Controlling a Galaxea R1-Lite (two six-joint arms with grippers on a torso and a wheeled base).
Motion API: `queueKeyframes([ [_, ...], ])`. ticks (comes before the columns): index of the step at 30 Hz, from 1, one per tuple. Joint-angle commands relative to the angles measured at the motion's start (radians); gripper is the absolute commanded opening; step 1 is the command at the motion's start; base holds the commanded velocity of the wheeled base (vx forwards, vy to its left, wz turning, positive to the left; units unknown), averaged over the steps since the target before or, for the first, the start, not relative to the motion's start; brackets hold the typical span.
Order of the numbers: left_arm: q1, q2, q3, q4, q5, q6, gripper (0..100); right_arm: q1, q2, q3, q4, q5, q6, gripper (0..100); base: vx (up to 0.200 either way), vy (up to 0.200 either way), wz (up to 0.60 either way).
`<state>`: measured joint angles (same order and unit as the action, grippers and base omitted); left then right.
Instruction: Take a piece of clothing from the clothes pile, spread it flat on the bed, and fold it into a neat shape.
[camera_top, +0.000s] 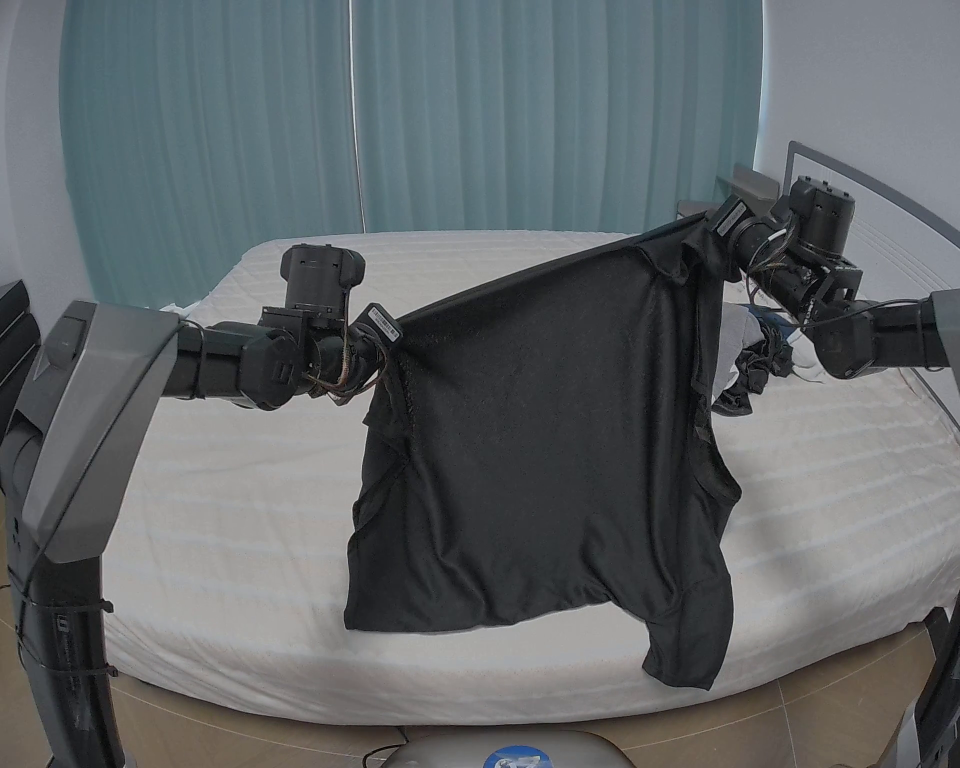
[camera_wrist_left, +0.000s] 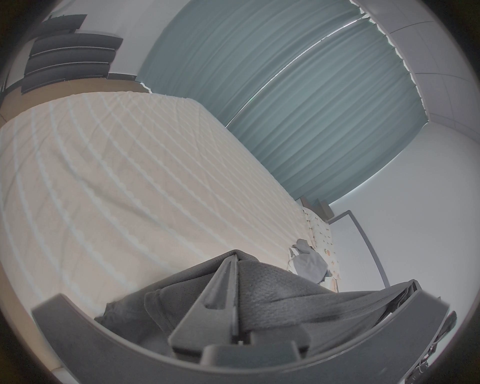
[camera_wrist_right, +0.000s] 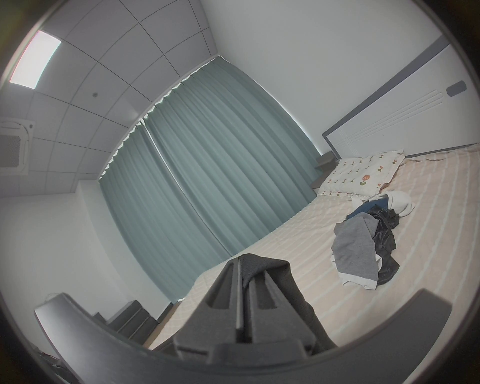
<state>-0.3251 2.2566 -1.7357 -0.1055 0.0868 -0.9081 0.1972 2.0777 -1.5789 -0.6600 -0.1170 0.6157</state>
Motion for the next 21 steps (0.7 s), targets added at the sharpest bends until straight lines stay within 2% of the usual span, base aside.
queueKeyframes([
  [1,0.000,0.130,-0.080,0.003,0.002,-0.003,0,-0.004,0.124,-0.010,-0.021,-0.010,-0.008,0,0.200,0.000,0.00],
  [3,0.000,0.161,-0.111,0.004,0.007,-0.003,0,-0.005,0.150,-0.012,-0.023,-0.036,-0.010,0,0.200,0.000,0.00],
  [6,-0.002,0.190,-0.143,0.004,0.011,-0.002,0,-0.007,0.188,-0.021,-0.023,-0.066,-0.011,0,0.000,0.000,0.00],
  [12,-0.006,0.230,-0.166,0.001,0.013,0.002,0,-0.010,0.248,-0.024,-0.024,-0.078,-0.010,0,0.000,0.000,0.00],
  [16,-0.006,0.279,-0.202,0.001,0.022,0.000,0,-0.013,0.318,-0.081,-0.024,-0.121,-0.010,0,0.000,0.000,0.00],
  [21,-0.009,0.340,-0.258,0.003,0.076,-0.002,0,-0.022,0.387,-0.133,-0.024,-0.164,-0.008,0,0.000,0.000,0.00],
])
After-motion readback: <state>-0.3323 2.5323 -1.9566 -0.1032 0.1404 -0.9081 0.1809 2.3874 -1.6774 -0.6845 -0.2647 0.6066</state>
